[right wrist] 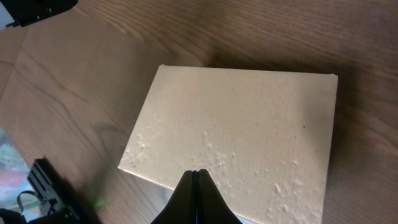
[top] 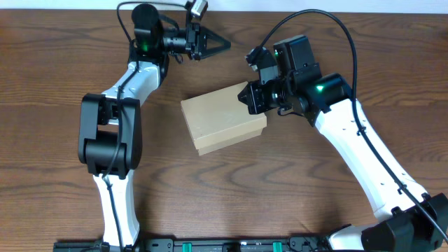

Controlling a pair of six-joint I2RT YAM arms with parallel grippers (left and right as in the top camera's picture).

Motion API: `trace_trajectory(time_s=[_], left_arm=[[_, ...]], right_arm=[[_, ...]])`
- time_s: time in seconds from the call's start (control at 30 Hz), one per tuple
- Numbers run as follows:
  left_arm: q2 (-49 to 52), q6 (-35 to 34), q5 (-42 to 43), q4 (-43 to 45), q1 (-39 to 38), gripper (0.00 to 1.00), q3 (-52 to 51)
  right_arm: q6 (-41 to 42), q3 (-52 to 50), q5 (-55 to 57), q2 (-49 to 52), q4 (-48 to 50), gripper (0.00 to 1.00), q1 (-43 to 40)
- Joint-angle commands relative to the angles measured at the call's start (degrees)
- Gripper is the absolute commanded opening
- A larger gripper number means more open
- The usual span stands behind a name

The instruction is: Pack container

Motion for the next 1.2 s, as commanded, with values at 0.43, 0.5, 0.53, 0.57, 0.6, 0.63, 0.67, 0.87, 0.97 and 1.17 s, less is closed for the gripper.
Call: trace_trajectory(time_s=[0.43,0.5,0.53,0.57,0.6,0.63,0.67,0.87,0.97,1.17], left_arm=[[-1.4,39.0,-38.0,-67.7,0.7,0.09,2.3],[-1.4,43.6,-45.0,-77.1,0.7,0.1,4.8],[-1.4,45.5,-48.6,-81.5,0.7,0.1,6.5],[-1.4,46.8,-51.6,-84.9,0.7,0.1,8.2],[-1.4,47.8,-54.5,-88.0,0.6,0.1,10.0],[-1.4,48.7,-57.9,-91.3,0.5,0.1,12.3],[-1.4,49.4,-60.8,-94.1,0.5,0.1,14.7],[-1.4,52.5,-71.6,-107.0,0.5,0.15,28.4],[-1.4,52.7,-76.5,-112.4,0.5,0.76,33.7],[-1.4,53.3,-81.2,-119.9,0.5,0.96,39.3]], right_arm=[[1.7,1.5,7.0,-0.7,-2.3,0.01,4.7],[1.7,1.5,8.5,-0.5,-3.5,0.01,5.2],[1.7,1.5,9.4,-0.5,-4.1,0.01,5.5],[1.7,1.5,9.9,-0.2,-4.4,0.01,5.8],[1.7,1.5,10.1,0.1,-4.7,0.01,6.2],[1.7,1.5,10.2,0.5,-4.9,0.01,6.6],[1.7,1.5,10.1,1.1,-5.1,0.01,7.2],[2.4,1.5,12.3,5.7,-6.1,0.01,10.9],[2.4,1.5,13.4,8.2,-6.8,0.01,12.5],[2.6,1.5,16.5,12.6,-7.1,0.01,15.1]])
